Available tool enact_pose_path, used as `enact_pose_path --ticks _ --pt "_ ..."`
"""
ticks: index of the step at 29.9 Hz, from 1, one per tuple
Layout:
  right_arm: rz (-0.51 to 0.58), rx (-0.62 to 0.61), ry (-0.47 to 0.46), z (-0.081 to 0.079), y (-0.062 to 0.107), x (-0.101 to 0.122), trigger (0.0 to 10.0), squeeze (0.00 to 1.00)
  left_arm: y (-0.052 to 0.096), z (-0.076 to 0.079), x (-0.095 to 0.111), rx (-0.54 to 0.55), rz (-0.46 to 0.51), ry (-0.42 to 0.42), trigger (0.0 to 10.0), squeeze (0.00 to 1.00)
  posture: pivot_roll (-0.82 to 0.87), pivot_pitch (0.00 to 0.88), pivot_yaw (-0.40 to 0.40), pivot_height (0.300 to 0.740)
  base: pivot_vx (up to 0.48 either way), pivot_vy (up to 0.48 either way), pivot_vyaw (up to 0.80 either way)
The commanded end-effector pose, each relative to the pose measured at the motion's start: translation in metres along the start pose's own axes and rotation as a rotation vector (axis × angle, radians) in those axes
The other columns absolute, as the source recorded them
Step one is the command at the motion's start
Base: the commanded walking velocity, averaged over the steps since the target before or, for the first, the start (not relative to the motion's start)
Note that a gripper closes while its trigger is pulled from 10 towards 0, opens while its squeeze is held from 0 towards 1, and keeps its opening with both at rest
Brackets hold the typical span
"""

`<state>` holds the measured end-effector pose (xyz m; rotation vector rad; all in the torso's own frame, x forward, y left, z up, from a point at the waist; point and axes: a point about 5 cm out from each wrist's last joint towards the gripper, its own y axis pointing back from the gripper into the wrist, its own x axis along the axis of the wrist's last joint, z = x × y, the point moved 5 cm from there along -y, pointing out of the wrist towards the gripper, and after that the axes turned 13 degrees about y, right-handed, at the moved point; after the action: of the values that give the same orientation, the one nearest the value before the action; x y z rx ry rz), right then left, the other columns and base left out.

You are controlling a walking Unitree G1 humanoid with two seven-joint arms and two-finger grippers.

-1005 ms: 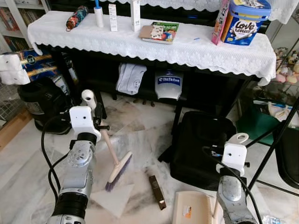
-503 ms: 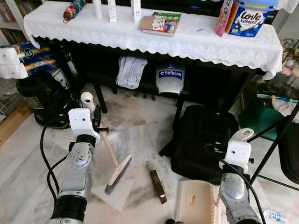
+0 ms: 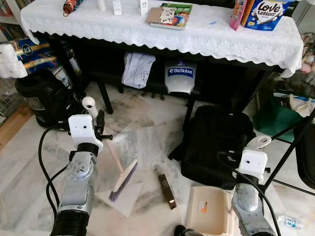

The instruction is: Sweep floor

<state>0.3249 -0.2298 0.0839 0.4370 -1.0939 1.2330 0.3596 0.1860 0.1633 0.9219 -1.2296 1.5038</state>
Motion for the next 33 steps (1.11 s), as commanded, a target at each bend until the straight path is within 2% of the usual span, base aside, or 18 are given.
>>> enact_pose_path --ticks 1,5,10,16,20,21,26,31,33 --pt "0.045 0.002 0.034 0.003 -0.003 0.006 10.0 0.00 0.001 0.000 0.010 -0.010 0.023 -0.008 10.0 0.00 0.08 0.240 0.015 0.740 0.000 0.000 0.00" --pt "0.055 -0.013 0.049 0.007 -0.005 0.008 10.0 0.00 0.003 0.001 0.008 -0.014 0.005 -0.002 10.0 0.00 0.08 0.245 0.016 0.740 0.000 0.000 0.00" --pt "0.060 -0.040 0.056 0.015 -0.008 0.008 10.0 0.00 -0.004 0.010 0.001 -0.028 -0.021 0.032 10.0 0.00 0.07 0.256 0.015 0.740 0.000 0.000 0.00" --pt "0.056 -0.024 0.053 0.011 -0.003 0.007 10.0 0.00 -0.016 0.024 -0.015 -0.052 -0.093 0.059 10.0 0.00 0.06 0.266 0.011 0.740 0.000 0.000 0.00" --pt "0.050 -0.017 0.052 0.009 0.001 0.005 10.0 0.00 -0.019 0.030 -0.027 -0.068 -0.162 0.110 10.0 0.00 0.06 0.267 0.011 0.740 0.000 0.000 0.00" --pt "0.045 -0.013 0.050 0.008 0.003 0.004 10.0 0.00 -0.019 0.033 -0.031 -0.081 -0.191 0.154 10.0 0.00 0.05 0.272 0.012 0.740 0.000 0.000 0.00" --pt "0.037 -0.006 0.052 0.007 0.004 0.003 10.0 0.00 -0.015 0.042 -0.042 -0.156 -0.292 0.232 10.0 0.00 0.05 0.273 0.014 0.740 0.000 0.000 0.00" --pt "0.032 -0.004 0.053 0.006 0.002 0.002 10.0 0.00 -0.009 0.049 -0.036 -0.240 -0.326 0.317 10.0 0.00 0.07 0.264 0.016 0.740 0.000 0.000 0.00" --pt "0.029 -0.002 0.053 0.005 0.001 0.002 10.0 0.00 -0.006 0.051 -0.034 -0.273 -0.341 0.319 10.0 0.00 0.07 0.261 0.016 0.740 0.000 0.000 0.00"
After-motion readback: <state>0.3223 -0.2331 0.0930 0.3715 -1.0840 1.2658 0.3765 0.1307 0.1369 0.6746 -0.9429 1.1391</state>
